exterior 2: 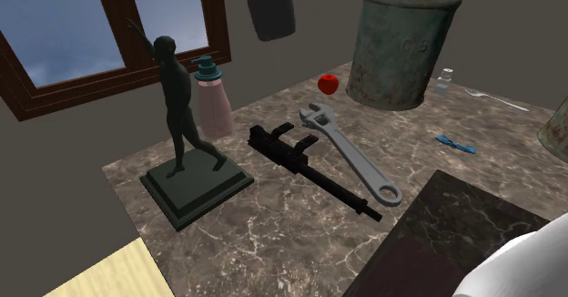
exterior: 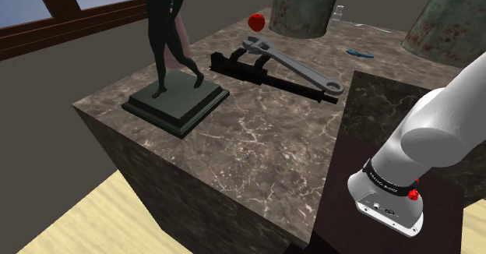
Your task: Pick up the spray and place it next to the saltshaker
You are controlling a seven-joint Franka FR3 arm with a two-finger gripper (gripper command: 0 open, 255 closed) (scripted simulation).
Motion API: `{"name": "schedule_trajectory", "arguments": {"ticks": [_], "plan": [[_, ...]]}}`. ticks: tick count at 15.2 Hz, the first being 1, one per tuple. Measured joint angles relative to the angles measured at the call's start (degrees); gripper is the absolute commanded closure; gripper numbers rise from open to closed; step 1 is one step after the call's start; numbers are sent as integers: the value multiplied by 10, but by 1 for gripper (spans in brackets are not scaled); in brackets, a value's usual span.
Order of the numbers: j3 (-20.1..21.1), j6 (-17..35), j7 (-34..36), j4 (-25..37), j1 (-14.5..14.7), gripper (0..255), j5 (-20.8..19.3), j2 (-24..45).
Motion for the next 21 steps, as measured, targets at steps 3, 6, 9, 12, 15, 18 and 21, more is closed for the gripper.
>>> {"name": "schedule_trajectory", "arguments": {"ticks": [3, 6, 9, 12, 15, 18, 21], "plan": [[-39, 20, -47, -64, -12, 255, 30, -43], [-77, 34, -94, -115, -22, 255, 50, -74], [-114, 38, -140, -145, -31, 255, 65, -95], [-151, 40, -186, -178, -39, 255, 76, -118], [-186, 37, -228, -187, -46, 255, 84, -122], [-223, 38, -275, -206, -55, 255, 91, -130], [-254, 39, -313, -218, -61, 255, 96, -133]]}}
